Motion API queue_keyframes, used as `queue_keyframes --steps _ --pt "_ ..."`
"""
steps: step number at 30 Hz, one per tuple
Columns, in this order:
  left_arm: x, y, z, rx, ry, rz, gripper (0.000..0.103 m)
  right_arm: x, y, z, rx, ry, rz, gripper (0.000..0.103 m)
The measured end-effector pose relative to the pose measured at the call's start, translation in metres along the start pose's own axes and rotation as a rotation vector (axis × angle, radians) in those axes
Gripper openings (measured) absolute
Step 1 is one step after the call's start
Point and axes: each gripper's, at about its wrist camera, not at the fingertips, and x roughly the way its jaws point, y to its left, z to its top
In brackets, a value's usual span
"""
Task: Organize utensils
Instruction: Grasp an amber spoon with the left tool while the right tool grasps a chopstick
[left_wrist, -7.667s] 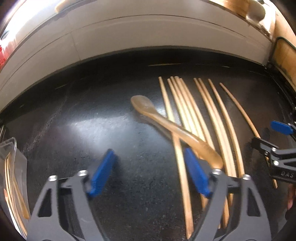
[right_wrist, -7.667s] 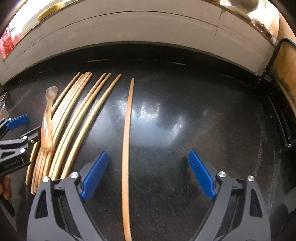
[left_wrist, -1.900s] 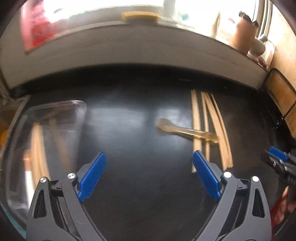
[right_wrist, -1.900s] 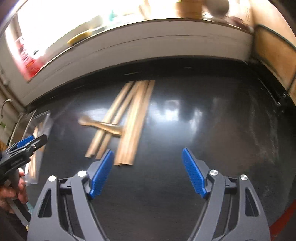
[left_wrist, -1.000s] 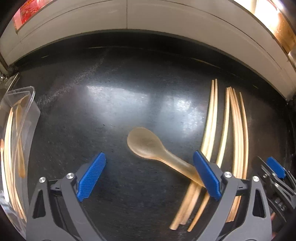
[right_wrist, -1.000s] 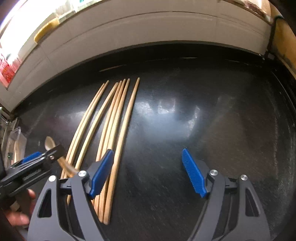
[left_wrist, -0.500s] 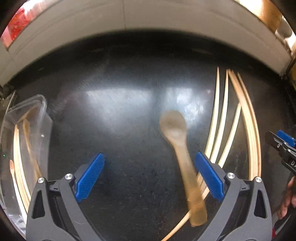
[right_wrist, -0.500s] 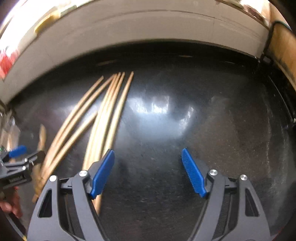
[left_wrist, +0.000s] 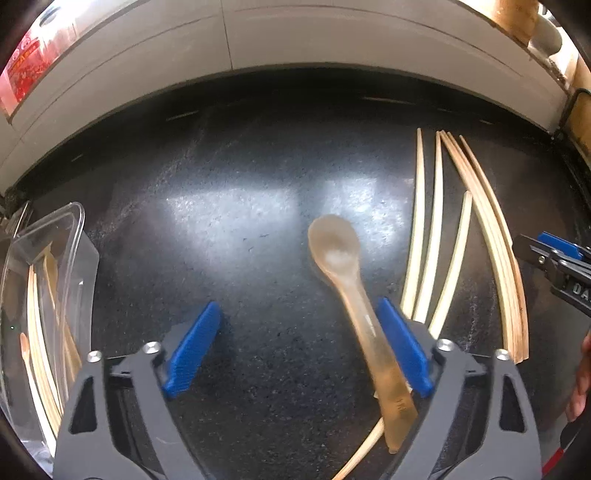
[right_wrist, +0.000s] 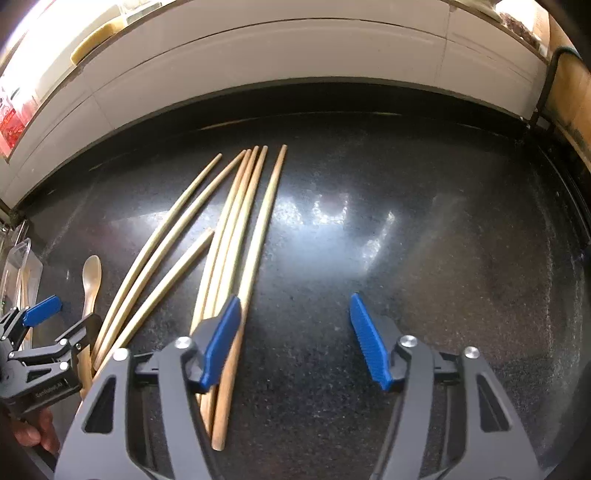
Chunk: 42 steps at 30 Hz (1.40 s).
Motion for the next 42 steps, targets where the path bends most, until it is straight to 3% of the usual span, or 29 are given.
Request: queue_keyframes --steps 9,13,15,17,19,22,25,28,33,38,42 --pt "-0.004 -0.003 0.006 0.018 -0.017 -0.008 0.068 0.008 0.013 0.008 -0.001 0.009 -0.004 0.055" --pt "-0.006 -0.009 0.009 0.041 -0.021 -0.013 0.051 0.008 0.011 0.008 0.008 0.014 -0.002 0.054" --pt "-0.008 -0.012 0.010 0.043 -0.024 -0.017 0.042 0.009 0.007 0.009 0.035 0.027 0.034 0.047" --pt "-0.010 -0.016 0.011 0.052 -0.027 -0.021 0.025 0.009 0.008 0.010 0.038 0.034 0.042 0.043" --pt "-0.010 -0.022 0.011 0.058 -0.028 -0.017 0.015 0.009 0.009 0.012 0.043 0.043 0.057 0.037" --pt "-0.006 -0.023 0.010 0.043 -0.038 -0.004 0.011 0.010 0.012 0.016 0.037 0.058 0.086 0.024" --pt "-0.005 -0.014 0.010 0.006 -0.039 -0.047 0.011 0.013 0.004 0.018 0.093 0.093 0.139 0.008" --pt "-0.004 -0.007 0.011 -0.012 -0.030 -0.072 0.010 0.013 0.003 0.019 0.068 0.089 0.127 0.008" --pt "-0.004 -0.014 0.008 0.024 -0.053 -0.033 0.010 0.009 0.017 0.013 -0.038 0.056 0.044 0.008" --pt "-0.010 -0.002 0.007 -0.035 -0.061 -0.060 0.010 0.004 0.016 0.008 -0.051 0.050 0.066 0.007" --pt "-0.034 0.005 0.010 -0.042 -0.109 -0.064 0.010 -0.027 0.001 0.006 -0.011 -0.022 0.089 0.007"
